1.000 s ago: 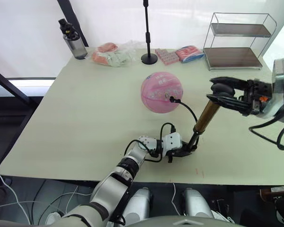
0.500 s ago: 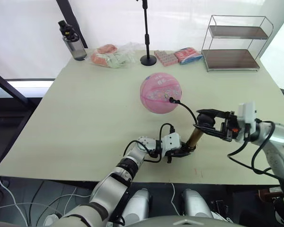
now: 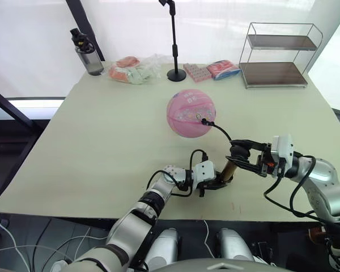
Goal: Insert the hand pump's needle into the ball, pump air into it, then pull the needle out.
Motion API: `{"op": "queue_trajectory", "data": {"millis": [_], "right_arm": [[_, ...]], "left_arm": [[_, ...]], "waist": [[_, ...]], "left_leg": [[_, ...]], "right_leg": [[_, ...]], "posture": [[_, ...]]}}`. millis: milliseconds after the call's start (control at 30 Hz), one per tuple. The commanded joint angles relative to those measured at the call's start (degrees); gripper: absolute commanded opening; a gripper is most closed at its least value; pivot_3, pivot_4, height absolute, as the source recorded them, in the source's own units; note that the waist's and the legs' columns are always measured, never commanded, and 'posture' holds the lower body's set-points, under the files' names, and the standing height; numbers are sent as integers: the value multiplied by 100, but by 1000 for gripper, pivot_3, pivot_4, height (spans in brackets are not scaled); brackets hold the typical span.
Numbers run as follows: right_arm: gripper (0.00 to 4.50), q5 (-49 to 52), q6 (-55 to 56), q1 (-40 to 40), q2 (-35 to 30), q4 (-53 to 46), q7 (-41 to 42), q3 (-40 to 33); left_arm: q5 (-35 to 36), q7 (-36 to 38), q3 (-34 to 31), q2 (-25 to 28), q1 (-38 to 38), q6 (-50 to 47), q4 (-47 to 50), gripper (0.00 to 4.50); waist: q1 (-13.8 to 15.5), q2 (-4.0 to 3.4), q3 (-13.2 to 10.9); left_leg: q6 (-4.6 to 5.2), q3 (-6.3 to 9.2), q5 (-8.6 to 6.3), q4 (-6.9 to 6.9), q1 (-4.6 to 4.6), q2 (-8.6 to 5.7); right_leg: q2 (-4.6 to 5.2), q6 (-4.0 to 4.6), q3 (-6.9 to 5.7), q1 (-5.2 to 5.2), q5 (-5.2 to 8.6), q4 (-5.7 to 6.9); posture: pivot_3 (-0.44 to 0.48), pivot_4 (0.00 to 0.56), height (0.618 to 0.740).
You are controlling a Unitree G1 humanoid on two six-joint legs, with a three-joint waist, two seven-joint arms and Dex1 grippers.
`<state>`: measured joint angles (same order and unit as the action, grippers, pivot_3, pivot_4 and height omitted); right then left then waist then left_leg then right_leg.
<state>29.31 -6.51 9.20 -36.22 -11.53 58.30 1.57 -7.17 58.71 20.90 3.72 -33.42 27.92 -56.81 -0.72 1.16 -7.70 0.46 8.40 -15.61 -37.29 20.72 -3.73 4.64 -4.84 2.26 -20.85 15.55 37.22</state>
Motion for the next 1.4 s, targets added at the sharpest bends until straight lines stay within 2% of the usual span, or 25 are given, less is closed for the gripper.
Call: {"op": "queue_trajectory", "data": {"millis": [33,367,733,900,1000,1133,1400], "right_arm": [[1823,442,-646,311,-217,-341,-137,-418],[1823,1302,-1615,1272,-828,-766,-195,-1254],[1823,2211,-2389,2370,-1112,-835,-492,-1839],[1823,2391,-2585,2599,-1048,-889,-668,-1880],[1823,2331,-2612,2547,-1007,-942,-659,-1797],[1823,1811,-2418,2082,-1066,-1016,-387,-1483],[1823,662,-1356,1072,-769,-742,-105,-744]], "left_arm": [[-369,154,305,158,253,-130,-319,1069],[-353,177,320,137,272,-129,-334,1069],[-361,191,342,102,262,-124,-349,1069],[-350,189,331,91,258,-133,-355,1069],[-342,177,320,86,254,-141,-360,1069],[-341,160,310,83,242,-142,-374,1069],[-335,145,298,88,218,-152,-397,1069]], "waist": [[3,-8,-9],[5,-25,-50],[11,-36,-68],[16,-41,-66],[39,-41,-66],[40,-43,-66],[10,-40,-47]], "left_leg": [[0,0,0,0,3,0],[1,-2,0,5,20,1],[1,-1,0,7,25,1],[1,-1,2,-3,88,-1],[1,0,3,-10,111,-5],[2,-1,2,-10,110,-6],[2,-2,2,-11,87,-7]], "right_leg": [[0,0,0,-2,0,-2],[12,-1,-3,-8,-2,-14],[19,-2,-8,-11,-2,-17],[24,-2,-8,-69,-5,-11],[28,-2,-9,-93,-6,-2],[28,-2,-9,-93,-6,-2],[21,-4,-12,-73,-5,-2]], "posture": [[0,150,740],[0,150,740],[0,150,740],[0,150,740],[0,150,740],[0,150,740],[0,150,740]]}}
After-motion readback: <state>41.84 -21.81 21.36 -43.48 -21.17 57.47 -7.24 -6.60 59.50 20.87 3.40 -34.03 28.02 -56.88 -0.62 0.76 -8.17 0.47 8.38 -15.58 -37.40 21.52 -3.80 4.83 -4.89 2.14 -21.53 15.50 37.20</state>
